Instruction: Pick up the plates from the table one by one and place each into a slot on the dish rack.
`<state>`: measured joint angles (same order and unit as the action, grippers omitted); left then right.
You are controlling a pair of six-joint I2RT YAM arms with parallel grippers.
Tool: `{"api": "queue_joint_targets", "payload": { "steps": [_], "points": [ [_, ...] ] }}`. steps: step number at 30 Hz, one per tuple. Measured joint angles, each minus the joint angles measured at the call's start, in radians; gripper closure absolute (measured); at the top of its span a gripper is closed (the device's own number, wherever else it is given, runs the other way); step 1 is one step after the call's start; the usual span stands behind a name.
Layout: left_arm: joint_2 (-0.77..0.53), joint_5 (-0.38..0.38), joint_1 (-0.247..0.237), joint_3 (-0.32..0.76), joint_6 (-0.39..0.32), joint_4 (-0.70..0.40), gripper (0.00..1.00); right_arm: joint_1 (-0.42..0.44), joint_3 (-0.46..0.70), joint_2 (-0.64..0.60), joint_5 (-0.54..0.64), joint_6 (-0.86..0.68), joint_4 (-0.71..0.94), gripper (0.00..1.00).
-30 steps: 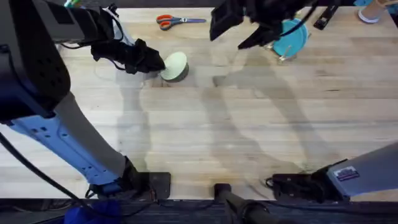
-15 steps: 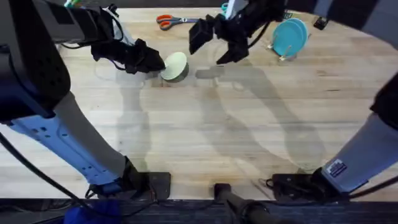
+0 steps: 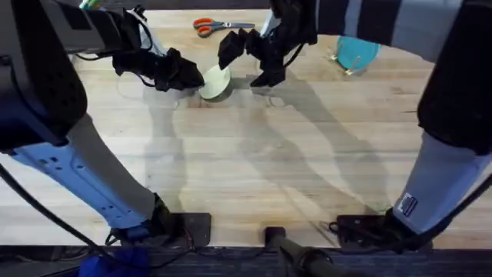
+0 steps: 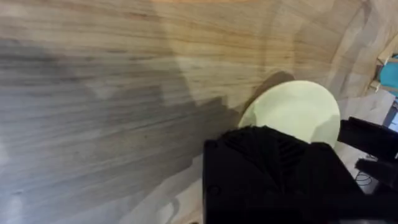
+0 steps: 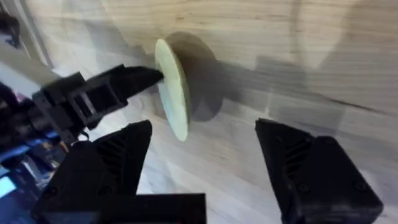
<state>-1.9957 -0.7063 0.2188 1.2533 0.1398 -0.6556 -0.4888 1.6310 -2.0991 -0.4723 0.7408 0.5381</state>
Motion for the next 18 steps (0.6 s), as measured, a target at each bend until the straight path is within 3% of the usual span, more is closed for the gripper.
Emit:
{"api": "queue_joint_targets", "payload": {
  "steps": [10,18],
  "points": [
    [0.0,0.0,0.0,0.0,0.0,0.0,0.96,-0.054,0.0,-0.045,0.0,0.135,-0.174,0.007],
    [0.0,0.0,0.0,0.0,0.0,0.0,0.96,-0.083,0.001,-0.083,0.0,0.198,-0.205,0.008]
  ]
}}
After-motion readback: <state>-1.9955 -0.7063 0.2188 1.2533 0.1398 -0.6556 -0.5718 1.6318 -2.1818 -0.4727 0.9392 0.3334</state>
